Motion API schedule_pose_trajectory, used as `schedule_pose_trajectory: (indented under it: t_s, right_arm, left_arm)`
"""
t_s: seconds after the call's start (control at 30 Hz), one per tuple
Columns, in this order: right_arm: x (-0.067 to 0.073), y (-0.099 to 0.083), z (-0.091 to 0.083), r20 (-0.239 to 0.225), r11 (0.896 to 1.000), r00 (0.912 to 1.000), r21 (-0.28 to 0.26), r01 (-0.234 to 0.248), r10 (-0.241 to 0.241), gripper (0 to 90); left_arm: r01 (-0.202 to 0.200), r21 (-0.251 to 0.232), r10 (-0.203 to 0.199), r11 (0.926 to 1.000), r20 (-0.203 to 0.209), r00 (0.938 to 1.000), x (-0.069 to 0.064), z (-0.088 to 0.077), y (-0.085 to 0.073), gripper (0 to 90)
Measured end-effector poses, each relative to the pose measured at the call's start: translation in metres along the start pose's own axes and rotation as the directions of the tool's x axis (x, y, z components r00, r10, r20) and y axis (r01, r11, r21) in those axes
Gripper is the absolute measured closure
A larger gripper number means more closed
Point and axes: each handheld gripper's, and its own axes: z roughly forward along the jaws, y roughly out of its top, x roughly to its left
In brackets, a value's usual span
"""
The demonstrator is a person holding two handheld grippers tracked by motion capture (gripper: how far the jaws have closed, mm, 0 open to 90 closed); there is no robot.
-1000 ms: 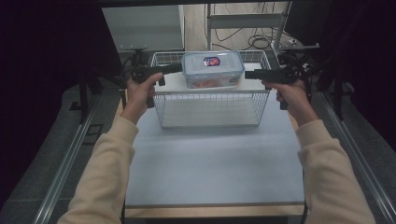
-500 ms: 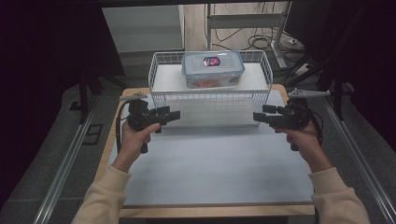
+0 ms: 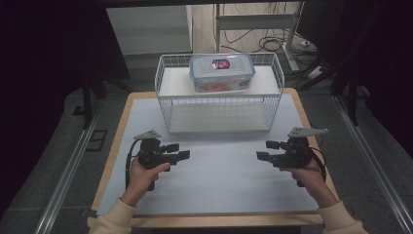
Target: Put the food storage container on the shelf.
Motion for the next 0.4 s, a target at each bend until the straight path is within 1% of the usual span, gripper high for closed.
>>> schedule_pose_trajectory:
  t_s: [0.03,0.1,0.2,0.3,0.4]
  right_arm:
    - [0.0006,-0.0007,0.0008,0.003,1.0,1.0,-0.003,0.001,-0.001,29.7]
    - [0.0013,-0.0007,0.0015,-0.008,1.0,1.0,-0.01,0.002,-0.002,29.5]
    - [0.0021,-0.0003,0.0004,-0.006,1.0,1.0,-0.017,0.006,-0.006,29.1]
    - [0.0007,-0.0011,-0.0006,-0.002,1.0,1.0,-0.021,0.002,-0.002,27.9]
    - [-0.0023,-0.0041,-0.0007,0.013,0.999,0.9998,-0.032,0.014,-0.013,24.4]
  left_arm:
    - [0.001,0.004,-0.001,1.0,0.003,1.0,-0.0003,0.0009,-0.0005,32.7]
    - [0.001,0.001,-0.001,1.0,0.003,1.0,-0.0008,0.0013,-0.0005,32.6]
    - [-0.001,-0.005,0.001,1.0,0.0,1.0,-0.0002,0.0014,0.0,32.5]
    - [0.004,-0.007,-0.004,1.0,-0.01,0.9999,0.0033,0.0013,-0.0002,32.4]
    - [0.012,-0.003,-0.012,0.9999,-0.02,0.9997,0.0075,0.0024,-0.0025,31.4]
